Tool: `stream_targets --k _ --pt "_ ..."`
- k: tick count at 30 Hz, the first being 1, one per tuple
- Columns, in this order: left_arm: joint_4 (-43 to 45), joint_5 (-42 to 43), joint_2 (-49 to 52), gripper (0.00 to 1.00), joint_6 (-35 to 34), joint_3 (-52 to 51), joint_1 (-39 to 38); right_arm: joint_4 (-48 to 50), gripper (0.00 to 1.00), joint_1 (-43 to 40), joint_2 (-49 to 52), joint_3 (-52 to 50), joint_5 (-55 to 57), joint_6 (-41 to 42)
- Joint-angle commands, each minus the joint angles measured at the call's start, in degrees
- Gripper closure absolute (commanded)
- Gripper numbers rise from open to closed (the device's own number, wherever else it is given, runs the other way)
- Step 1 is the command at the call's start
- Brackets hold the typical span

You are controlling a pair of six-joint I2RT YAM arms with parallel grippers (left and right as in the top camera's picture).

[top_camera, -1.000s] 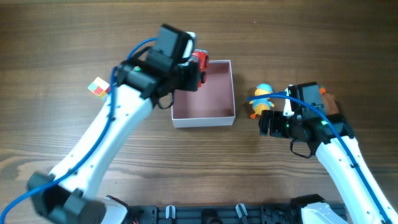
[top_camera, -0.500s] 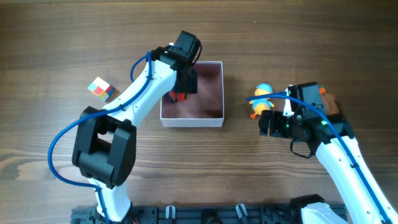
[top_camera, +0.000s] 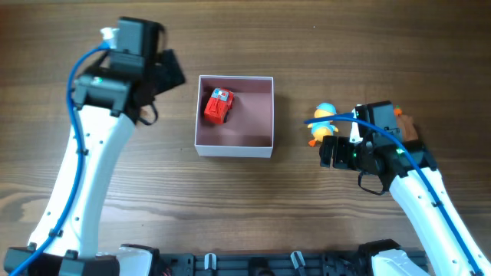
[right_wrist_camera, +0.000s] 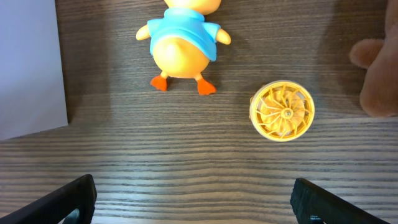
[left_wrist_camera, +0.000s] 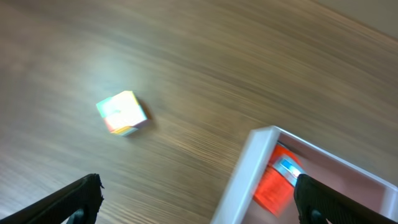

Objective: Pack container
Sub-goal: 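Move left gripper to the colour cube and grasp it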

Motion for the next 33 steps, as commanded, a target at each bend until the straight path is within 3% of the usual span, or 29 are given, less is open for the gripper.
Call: stream_targets --k 1,7,10,14,29,31,33 --pt "1.0 3.8 7.2 0.0 1.5 -1.7 16.5 0.1 0.0 0.1 0.3 1.1 1.2 0.9" --pt "2.8 8.6 21.9 0.0 -12.5 -1.8 23.6 -0.1 0.0 0.1 0.3 1.1 1.2 0.9" --pt "7.7 12.1 28.0 0.0 -9.4 -1.8 22.9 0.0 0.0 0.1 0.3 1.1 1.2 0.9" --pt "10.9 12.1 28.5 0.0 -8.5 -1.8 21.2 0.0 0.0 0.1 0.3 1.1 1.2 0.9" --pt "12.5 14.7 35.3 0.0 -8.2 -1.8 21.1 -1.8 0.0 0.1 0.3 1.1 1.2 0.9" --pt "12.7 14.7 35.3 0.07 -8.2 -1.8 21.1 -2.0 0.0 0.1 0.3 1.1 1.2 0.9" --pt "12.3 14.7 35.3 0.22 -8.2 -1.8 21.1 -2.1 0.0 0.1 0.3 1.1 1.2 0.9"
